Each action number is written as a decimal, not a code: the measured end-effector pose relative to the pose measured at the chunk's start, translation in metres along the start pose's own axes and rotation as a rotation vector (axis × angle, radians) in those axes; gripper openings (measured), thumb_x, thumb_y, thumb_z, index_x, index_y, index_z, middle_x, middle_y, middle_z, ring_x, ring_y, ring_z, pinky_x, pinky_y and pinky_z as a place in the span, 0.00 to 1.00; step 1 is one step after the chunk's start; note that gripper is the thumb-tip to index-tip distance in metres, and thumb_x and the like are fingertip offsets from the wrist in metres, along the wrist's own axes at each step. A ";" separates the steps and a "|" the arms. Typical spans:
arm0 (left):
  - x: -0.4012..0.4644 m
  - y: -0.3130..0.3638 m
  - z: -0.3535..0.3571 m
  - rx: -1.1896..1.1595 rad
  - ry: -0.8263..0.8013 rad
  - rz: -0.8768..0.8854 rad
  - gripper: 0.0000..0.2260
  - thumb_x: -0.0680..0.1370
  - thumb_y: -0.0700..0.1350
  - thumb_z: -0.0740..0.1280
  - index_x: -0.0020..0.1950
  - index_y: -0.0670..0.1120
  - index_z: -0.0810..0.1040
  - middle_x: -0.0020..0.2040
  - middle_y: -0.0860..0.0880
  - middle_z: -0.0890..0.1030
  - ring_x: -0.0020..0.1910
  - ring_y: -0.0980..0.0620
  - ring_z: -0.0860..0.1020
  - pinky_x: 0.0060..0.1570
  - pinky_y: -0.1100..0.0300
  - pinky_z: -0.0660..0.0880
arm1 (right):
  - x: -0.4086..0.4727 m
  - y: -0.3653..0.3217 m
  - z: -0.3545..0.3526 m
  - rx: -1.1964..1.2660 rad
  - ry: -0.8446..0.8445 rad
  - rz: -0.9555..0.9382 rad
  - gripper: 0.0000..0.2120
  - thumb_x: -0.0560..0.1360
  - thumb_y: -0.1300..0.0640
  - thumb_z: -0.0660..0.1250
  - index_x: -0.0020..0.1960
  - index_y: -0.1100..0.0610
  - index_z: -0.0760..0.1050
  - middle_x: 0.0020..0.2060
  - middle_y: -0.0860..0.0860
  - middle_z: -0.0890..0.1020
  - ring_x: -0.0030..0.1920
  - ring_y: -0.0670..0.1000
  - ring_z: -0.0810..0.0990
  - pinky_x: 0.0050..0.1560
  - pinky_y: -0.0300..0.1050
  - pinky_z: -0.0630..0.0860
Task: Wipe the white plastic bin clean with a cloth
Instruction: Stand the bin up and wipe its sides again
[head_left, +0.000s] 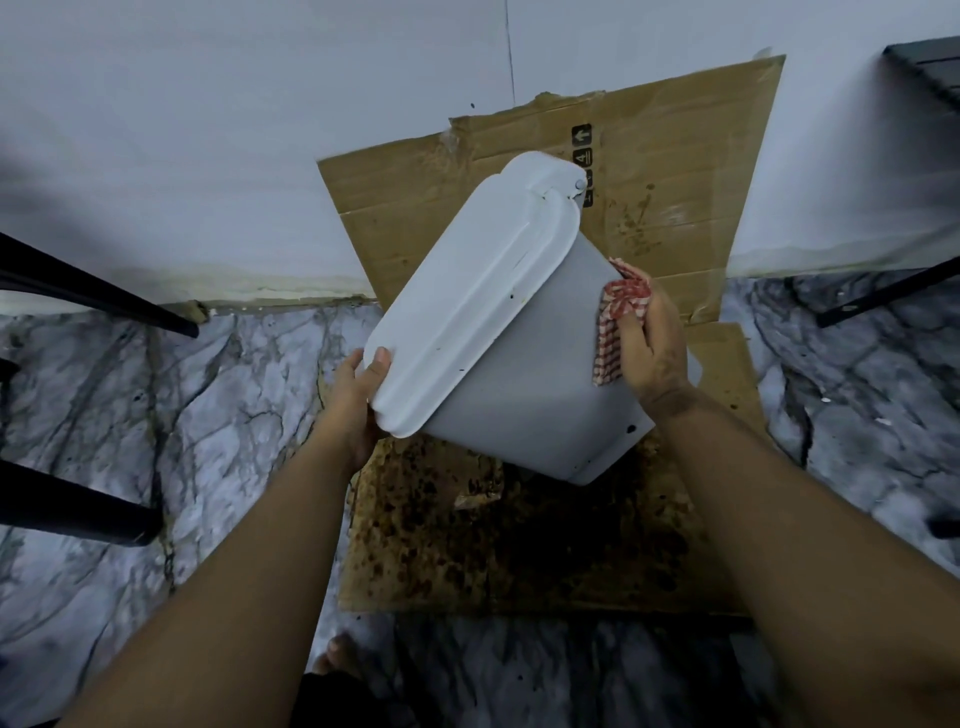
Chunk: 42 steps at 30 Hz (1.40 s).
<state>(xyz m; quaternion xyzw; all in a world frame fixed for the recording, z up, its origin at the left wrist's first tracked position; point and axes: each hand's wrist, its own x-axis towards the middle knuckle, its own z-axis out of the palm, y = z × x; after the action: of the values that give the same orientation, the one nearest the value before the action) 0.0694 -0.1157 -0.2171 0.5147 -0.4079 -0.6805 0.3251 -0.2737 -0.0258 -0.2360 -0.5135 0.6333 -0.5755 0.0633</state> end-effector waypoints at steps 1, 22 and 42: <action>-0.004 -0.001 -0.002 0.014 -0.027 0.032 0.49 0.63 0.68 0.79 0.78 0.52 0.64 0.73 0.46 0.74 0.66 0.39 0.78 0.51 0.40 0.81 | -0.001 0.003 -0.002 0.009 0.010 0.010 0.20 0.80 0.53 0.58 0.72 0.51 0.70 0.65 0.38 0.75 0.67 0.45 0.73 0.68 0.60 0.69; -0.032 0.030 0.049 0.072 -0.085 0.118 0.47 0.61 0.56 0.82 0.76 0.61 0.63 0.70 0.52 0.72 0.67 0.43 0.76 0.60 0.38 0.78 | 0.039 -0.028 0.008 0.214 0.099 0.120 0.24 0.78 0.50 0.54 0.70 0.60 0.71 0.64 0.53 0.78 0.66 0.51 0.75 0.69 0.56 0.70; -0.016 0.068 0.085 0.291 0.027 0.063 0.32 0.74 0.56 0.75 0.75 0.62 0.65 0.61 0.60 0.71 0.56 0.50 0.78 0.42 0.44 0.84 | -0.139 0.050 0.114 0.018 0.035 0.744 0.31 0.84 0.51 0.54 0.78 0.67 0.45 0.77 0.70 0.48 0.79 0.66 0.46 0.78 0.57 0.47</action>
<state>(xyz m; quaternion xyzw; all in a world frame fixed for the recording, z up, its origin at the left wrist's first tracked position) -0.0073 -0.1142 -0.1384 0.5525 -0.5136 -0.5966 0.2739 -0.1609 -0.0104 -0.3842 -0.2379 0.7726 -0.5272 0.2617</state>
